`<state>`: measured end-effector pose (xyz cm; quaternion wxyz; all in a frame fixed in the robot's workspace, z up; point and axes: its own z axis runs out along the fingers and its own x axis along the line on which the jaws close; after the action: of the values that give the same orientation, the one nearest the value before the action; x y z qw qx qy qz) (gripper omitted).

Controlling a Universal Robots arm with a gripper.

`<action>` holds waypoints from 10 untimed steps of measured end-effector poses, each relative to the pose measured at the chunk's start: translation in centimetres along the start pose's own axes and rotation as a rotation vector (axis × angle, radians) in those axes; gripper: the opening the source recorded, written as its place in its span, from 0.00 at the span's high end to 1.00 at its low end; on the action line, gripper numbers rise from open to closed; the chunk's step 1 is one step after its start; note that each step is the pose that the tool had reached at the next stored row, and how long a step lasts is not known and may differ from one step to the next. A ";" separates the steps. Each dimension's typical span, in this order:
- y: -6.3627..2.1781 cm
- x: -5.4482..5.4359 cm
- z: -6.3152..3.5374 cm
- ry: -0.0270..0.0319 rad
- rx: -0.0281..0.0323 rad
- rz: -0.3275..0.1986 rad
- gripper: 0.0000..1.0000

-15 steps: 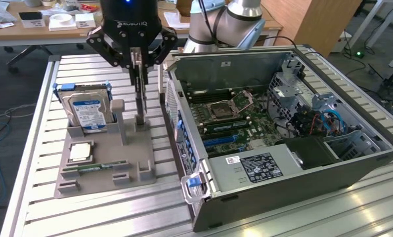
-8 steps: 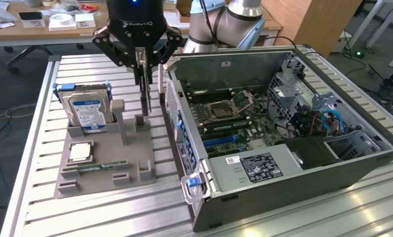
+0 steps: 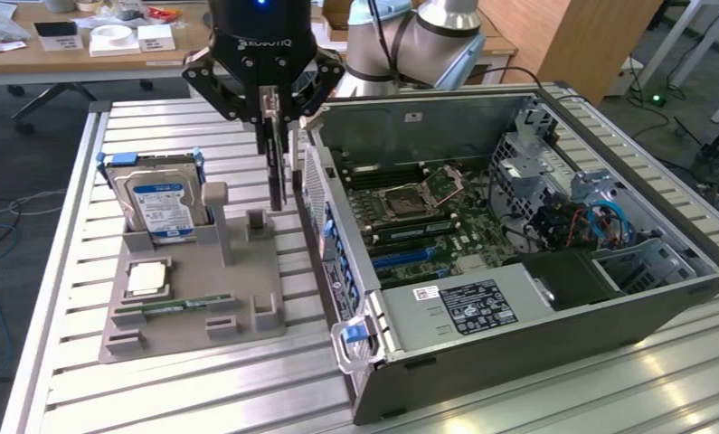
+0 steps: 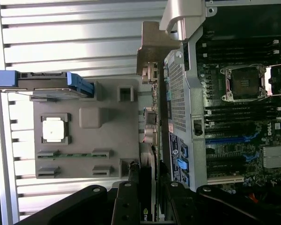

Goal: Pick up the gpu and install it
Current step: 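Pick up the gpu and move the gpu toward the slot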

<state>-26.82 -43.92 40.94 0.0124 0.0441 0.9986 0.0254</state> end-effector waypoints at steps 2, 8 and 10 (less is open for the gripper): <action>0.02 -0.3 0.01 0.0000 -0.0003 0.000 0.74; 0.09 -1.0 0.03 0.0001 -0.0011 0.000 0.74; 0.11 -1.3 0.04 0.0000 -0.0014 0.000 0.74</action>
<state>-25.50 -43.92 40.93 0.0124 0.0441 0.9986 0.0261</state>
